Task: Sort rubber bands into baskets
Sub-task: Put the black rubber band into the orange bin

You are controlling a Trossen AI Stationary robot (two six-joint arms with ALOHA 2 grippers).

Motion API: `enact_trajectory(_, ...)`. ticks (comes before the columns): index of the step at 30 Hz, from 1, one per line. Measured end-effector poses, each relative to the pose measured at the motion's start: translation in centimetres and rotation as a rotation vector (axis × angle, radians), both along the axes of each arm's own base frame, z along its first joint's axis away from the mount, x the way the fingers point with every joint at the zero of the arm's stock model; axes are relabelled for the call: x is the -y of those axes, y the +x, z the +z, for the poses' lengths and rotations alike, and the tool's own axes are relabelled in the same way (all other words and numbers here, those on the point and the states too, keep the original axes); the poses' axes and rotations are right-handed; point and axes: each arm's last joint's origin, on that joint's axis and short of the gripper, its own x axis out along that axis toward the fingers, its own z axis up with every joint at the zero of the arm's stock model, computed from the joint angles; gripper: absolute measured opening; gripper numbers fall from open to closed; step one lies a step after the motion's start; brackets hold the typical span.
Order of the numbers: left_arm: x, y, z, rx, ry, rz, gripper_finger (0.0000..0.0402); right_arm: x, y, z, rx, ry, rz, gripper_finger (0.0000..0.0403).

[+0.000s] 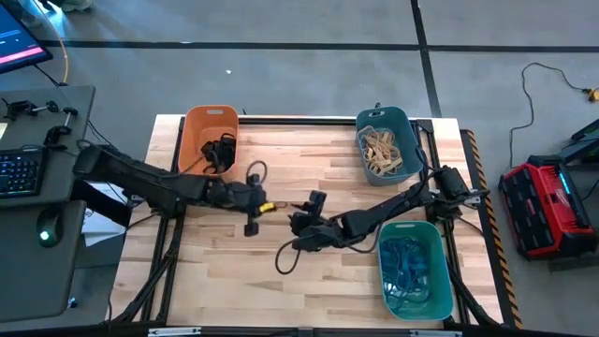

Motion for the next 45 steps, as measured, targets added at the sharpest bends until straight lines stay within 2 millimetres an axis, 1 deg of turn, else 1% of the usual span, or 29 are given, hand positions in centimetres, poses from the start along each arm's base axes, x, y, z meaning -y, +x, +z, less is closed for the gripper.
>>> enact_trajectory(4,-1.5,-1.8,1.8,0.018,0.016,0.081,0.0001,0.3,-0.5,-0.3,-0.02,-0.048,-0.083,0.0153)
enact_trajectory(7,-2.8,-3.5,2.9,0.005,0.05,0.18,0.0001,0.5,-0.6,-0.4,-0.033,-0.05,-0.103,0.014)
enact_trajectory(11,-4.6,-6.0,4.0,-0.007,0.072,0.312,0.0,0.6,-0.7,-0.5,-0.036,-0.041,-0.113,0.0098)
enact_trajectory(16,-6.9,-8.7,4.9,-0.014,0.081,0.485,0.0,0.6,-0.6,-0.6,-0.044,-0.019,-0.094,0.0017)
enact_trajectory(18,-7.9,-9.5,5.1,-0.023,0.083,0.556,0.0,0.8,-0.5,-0.7,-0.058,0.014,-0.066,0.0007)
enact_trajectory(21,-9.2,-10.4,4.9,-0.064,0.09,0.644,0.0,1.8,-0.5,-1.3,-0.073,0.045,-0.056,0.0014)
enact_trajectory(24,-10.5,-10.9,4.6,-0.107,0.113,0.702,0.0,3.0,-0.8,-2.3,-0.091,0.06,-0.067,0.0004)
enact_trajectory(27,-11.8,-11.4,4.4,-0.15,0.135,0.755,0.0,3.6,-1.0,-3.1,-0.072,0.075,-0.072,0.0004)
enact_trajectory(30,-13.2,-11.8,3.9,-0.205,0.142,0.822,0.0,3.6,-1.2,-3.6,-0.066,0.096,-0.055,0.0001)
enact_trajectory(39,-16.7,-13.2,1.6,-0.412,0.087,0.979,0.0,3.2,-1.3,-3.8,-0.064,0.099,-0.041,0.0)
enact_trajectory(45,-18.3,-13.6,0.0,-0.53,0.031,1.029,0.0,3.3,-1.3,-3.8,-0.064,0.098,-0.043,0.0)
